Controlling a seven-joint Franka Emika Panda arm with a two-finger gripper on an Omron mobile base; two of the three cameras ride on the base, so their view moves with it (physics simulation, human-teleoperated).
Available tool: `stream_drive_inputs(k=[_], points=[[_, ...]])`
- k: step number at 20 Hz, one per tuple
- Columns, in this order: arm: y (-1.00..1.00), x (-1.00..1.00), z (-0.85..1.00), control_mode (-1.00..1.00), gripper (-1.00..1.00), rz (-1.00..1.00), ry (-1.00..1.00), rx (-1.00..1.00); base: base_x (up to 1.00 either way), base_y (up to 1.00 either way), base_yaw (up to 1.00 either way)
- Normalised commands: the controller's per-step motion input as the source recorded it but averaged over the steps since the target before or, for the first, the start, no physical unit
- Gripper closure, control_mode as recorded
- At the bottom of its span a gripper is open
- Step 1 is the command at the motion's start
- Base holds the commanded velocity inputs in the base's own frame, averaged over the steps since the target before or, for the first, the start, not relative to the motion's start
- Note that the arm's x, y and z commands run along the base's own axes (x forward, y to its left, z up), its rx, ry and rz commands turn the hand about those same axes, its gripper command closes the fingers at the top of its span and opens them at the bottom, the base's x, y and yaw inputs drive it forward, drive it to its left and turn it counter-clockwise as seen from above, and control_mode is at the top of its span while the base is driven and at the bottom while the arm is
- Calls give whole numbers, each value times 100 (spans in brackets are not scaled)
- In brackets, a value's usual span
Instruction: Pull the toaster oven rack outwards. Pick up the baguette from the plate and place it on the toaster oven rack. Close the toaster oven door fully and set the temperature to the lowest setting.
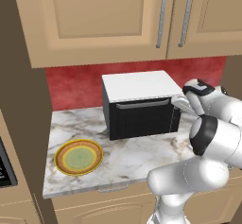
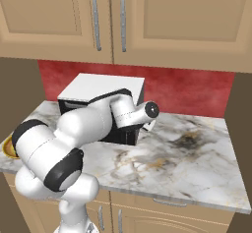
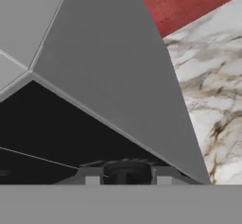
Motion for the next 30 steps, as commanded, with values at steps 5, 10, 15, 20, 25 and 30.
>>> stream_drive_inputs(k=[5,10,15,20,25,30], points=[[7,21,3,-100,100,0,1,-8,0,0,0],[10,35,1,-100,100,0,0,-15,0,0,0],[16,43,0,-100,100,1,0,-26,0,0,0],[29,41,4,-100,100,2,0,-39,0,0,0],[48,18,4,-100,100,0,-11,-41,0,0,0],[61,1,4,-100,100,-7,-29,-40,0,0,0]])
